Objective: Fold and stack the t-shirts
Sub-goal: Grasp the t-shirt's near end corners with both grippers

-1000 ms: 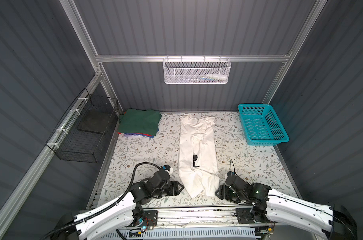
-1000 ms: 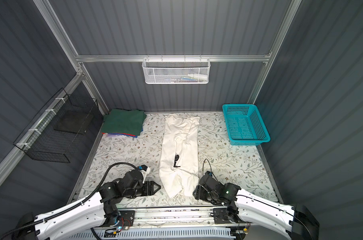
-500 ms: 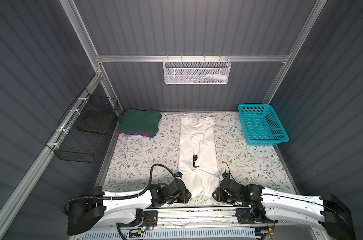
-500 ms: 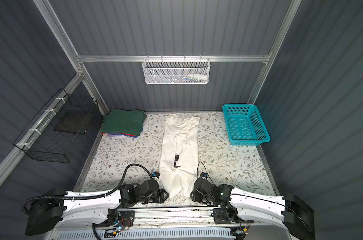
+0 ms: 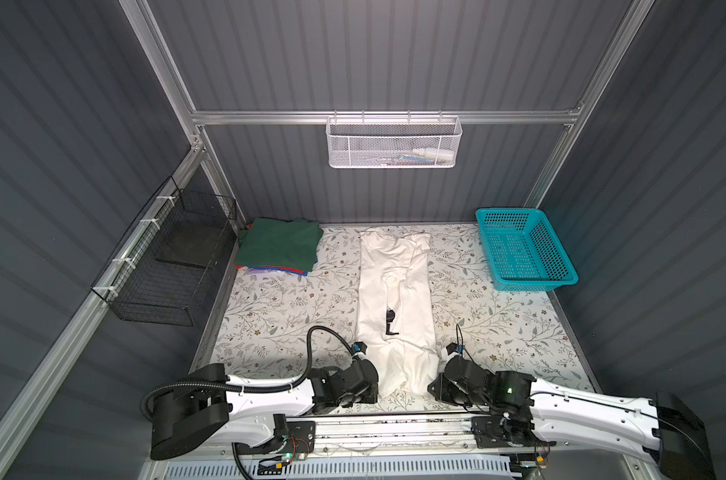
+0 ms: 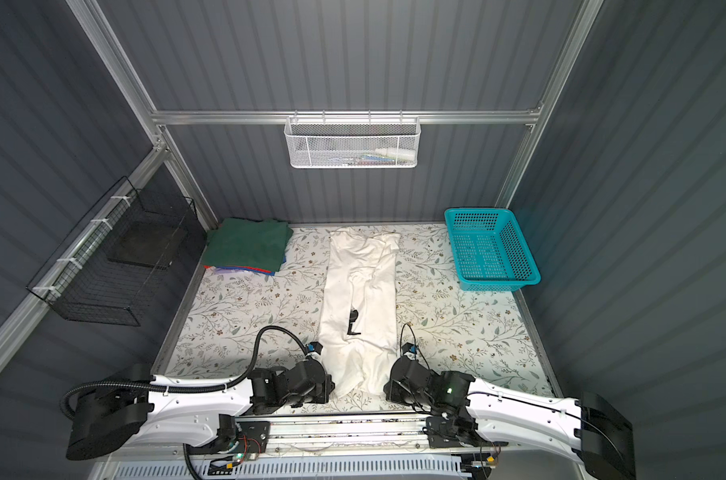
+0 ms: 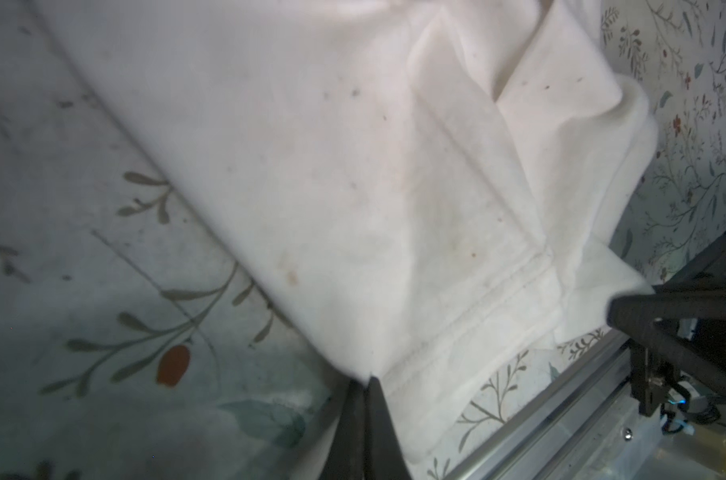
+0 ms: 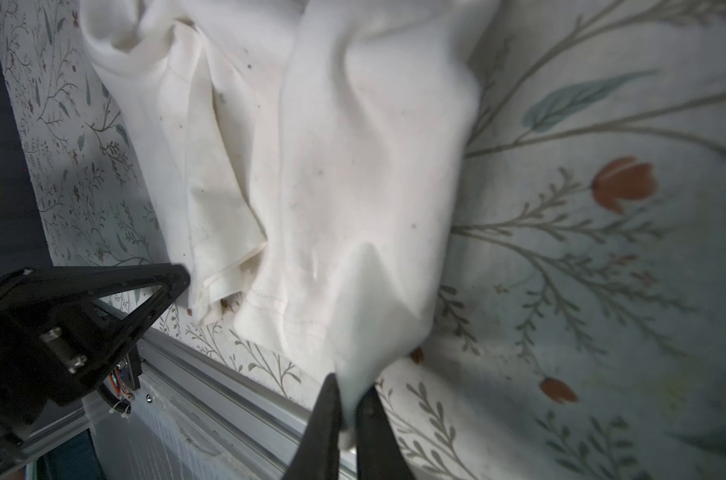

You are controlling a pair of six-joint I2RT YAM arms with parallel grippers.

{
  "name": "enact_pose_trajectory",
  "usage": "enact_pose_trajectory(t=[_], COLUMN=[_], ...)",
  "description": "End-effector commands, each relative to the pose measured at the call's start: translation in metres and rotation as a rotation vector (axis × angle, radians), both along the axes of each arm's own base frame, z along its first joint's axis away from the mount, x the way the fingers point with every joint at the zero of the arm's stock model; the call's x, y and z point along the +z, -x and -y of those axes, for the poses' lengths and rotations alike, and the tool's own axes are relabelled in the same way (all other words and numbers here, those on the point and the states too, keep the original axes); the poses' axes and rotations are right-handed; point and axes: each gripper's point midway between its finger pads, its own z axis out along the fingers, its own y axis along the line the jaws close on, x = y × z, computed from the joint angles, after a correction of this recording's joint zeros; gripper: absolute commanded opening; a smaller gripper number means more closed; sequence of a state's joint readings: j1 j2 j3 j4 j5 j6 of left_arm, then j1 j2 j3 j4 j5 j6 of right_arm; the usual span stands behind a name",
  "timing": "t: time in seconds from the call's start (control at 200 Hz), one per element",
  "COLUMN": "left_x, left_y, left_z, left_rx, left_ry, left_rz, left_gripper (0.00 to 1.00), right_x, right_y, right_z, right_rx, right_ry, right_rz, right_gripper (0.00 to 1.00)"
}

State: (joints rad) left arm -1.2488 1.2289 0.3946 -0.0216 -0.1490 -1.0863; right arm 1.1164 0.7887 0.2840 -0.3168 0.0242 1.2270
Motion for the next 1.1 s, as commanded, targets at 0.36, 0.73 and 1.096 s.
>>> enact_pose_trajectory(t=[0.36, 0.73, 1.096], left_x=[0.076, 0.096, 0.106], left_y=[0.003, 0.004, -0.013], left_z=[-0.033, -0.052, -0.069], left_rx=[0.023, 0.045, 0.12], left_ry=[0.042, 0.052, 0.041], left_rz=[0.068, 0.098, 0.203], left_gripper=[0.0, 0.0, 0.0], right_x=[0.043, 0.074, 0.083], right_y=[0.017, 0.027, 0.0], right_z=[0.0, -0.021, -0.012], right_rx=[0.063, 0.096, -0.026], right_ry=[0.041, 0.05, 0.045], right_rz=[0.022, 0.07, 0.171], right_gripper=[0.0, 0.0, 0.0])
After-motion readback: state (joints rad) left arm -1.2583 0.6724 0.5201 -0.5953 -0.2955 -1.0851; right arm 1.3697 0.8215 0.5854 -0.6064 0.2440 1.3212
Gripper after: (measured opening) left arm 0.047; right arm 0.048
